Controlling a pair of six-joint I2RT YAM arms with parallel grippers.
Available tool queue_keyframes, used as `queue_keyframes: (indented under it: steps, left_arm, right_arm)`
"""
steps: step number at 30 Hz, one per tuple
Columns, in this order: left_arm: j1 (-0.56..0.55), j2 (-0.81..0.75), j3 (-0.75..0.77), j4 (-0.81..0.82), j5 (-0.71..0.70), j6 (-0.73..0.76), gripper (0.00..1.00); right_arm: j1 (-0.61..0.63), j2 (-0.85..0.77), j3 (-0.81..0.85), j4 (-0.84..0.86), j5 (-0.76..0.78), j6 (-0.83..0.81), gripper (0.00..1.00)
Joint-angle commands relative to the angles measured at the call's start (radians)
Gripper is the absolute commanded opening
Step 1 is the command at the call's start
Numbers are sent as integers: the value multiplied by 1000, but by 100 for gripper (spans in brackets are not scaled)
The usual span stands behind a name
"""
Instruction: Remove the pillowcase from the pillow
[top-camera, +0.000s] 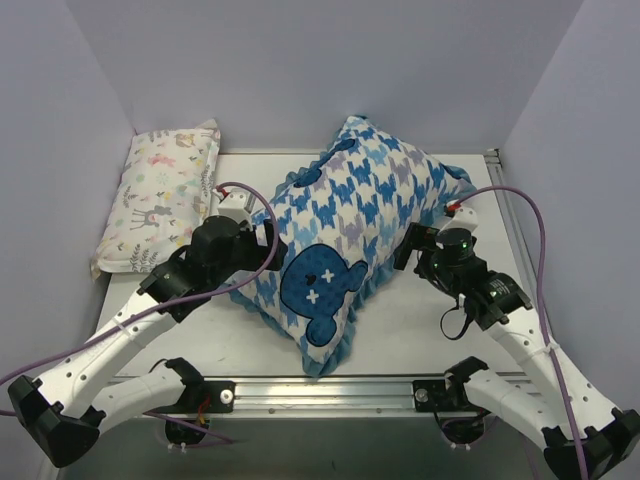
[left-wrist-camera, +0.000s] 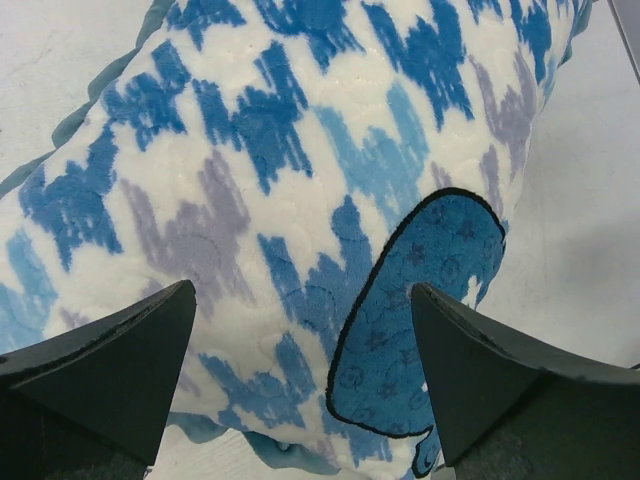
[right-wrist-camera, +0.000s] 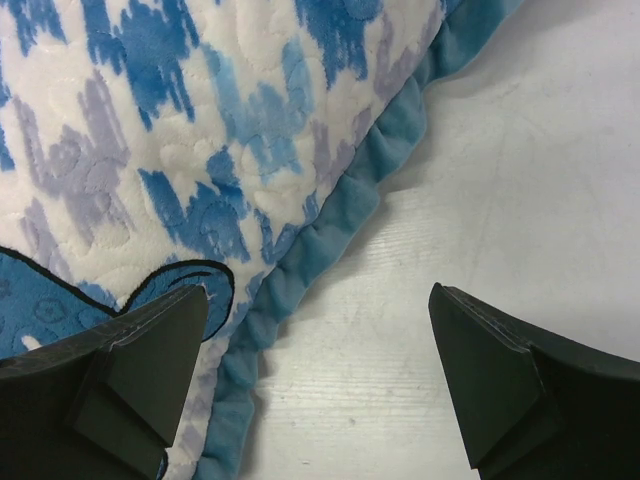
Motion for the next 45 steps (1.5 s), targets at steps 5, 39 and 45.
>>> queue_keyframes:
  steps: [5,39,45]
  left_arm:
    - [-5,-23,9,17,-9,-2,97]
    - [64,616,394,140,-32,5,97]
    - [73,616,377,136,-35,12,97]
  right_arm:
    - [-7,36,34,2,-3,-17,100]
    - [-380,868,-512,1725,-476,573,76]
    - [-380,1031,-529,2038,-469,685,65]
